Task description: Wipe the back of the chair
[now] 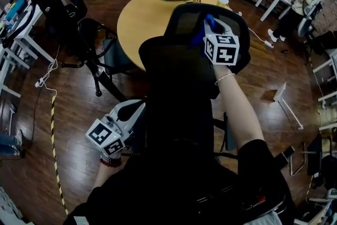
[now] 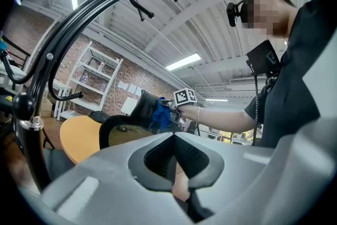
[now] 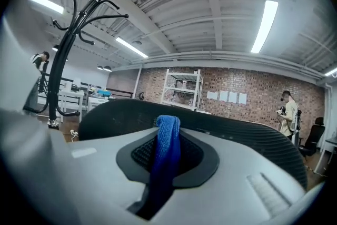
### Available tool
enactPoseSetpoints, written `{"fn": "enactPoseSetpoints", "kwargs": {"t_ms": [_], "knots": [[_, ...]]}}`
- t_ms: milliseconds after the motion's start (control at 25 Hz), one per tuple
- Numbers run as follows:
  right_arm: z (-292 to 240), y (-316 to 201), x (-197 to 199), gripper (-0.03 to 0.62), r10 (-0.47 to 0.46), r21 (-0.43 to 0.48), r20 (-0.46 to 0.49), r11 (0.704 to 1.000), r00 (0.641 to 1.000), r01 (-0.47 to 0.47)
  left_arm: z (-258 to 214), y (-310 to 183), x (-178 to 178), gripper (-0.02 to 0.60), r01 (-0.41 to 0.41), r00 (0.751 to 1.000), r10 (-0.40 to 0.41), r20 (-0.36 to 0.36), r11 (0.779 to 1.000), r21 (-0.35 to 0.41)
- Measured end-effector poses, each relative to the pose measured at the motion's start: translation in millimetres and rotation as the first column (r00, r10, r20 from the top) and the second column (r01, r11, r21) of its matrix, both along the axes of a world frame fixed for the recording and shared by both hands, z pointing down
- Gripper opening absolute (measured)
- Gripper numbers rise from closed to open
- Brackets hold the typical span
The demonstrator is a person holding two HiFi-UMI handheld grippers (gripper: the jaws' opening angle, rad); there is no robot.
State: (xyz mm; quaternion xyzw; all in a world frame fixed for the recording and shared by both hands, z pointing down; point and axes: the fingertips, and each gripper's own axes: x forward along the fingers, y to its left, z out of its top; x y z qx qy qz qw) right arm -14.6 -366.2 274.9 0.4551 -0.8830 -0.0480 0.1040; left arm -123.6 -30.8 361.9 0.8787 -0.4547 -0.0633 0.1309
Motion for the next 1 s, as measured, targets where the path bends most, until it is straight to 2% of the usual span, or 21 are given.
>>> {"fn": "enactPoseSetpoints", "kwargs": {"t_ms": [120, 360, 560, 680, 800, 920, 1000], "knots": [[2.2, 10.4, -24.5, 0.040, -0.036, -0.004, 0.013, 0.999, 0.999, 0.036, 0.2, -0.9, 5.8, 0.006, -0.024, 1.000, 0.024, -0.001, 1.000, 0.006], [6.0, 39.5, -74.8, 0.035, -0.092, -0.040, 0.109, 0.994, 0.990, 0.097, 8.7, 2.3, 9.6, 0.006, -0.088, 0.996, 0.088, -0.017, 0.996, -0.004], [0.5, 57.0, -86.3, 0.034, -0.118, -0.035, 0.155, 0.991, 0.981, 0.125, 20.3, -4.4, 1.0, 0.006, -0.088, 0.995, 0.085, -0.044, 0.994, -0.058], [-2.4, 62.1, -89.1, 0.034, -0.129, -0.053, 0.175, 0.989, 0.976, 0.140, 11.5, -5.0, 6.4, 0.006, -0.123, 0.992, 0.121, -0.044, 0.992, -0.040], [-2.1, 81.6, -106.4, 0.034, -0.247, -0.037, 0.137, 0.967, 0.959, 0.254, 3.6, 0.2, 17.7, 0.006, -0.169, 0.985, 0.168, -0.030, 0.986, -0.009], [9.1, 112.4, -136.6, 0.035, -0.402, -0.045, 0.025, 0.914, 0.915, 0.403, 3.6, 0.5, 25.7, 0.006, -0.194, 0.981, 0.193, -0.013, 0.981, -0.009], [18.2, 124.6, -146.8, 0.035, -0.432, -0.036, -0.030, 0.901, 0.901, 0.431, 2.3, -2.2, 27.8, 0.006, -0.196, 0.981, 0.196, -0.008, 0.981, -0.003]]}}
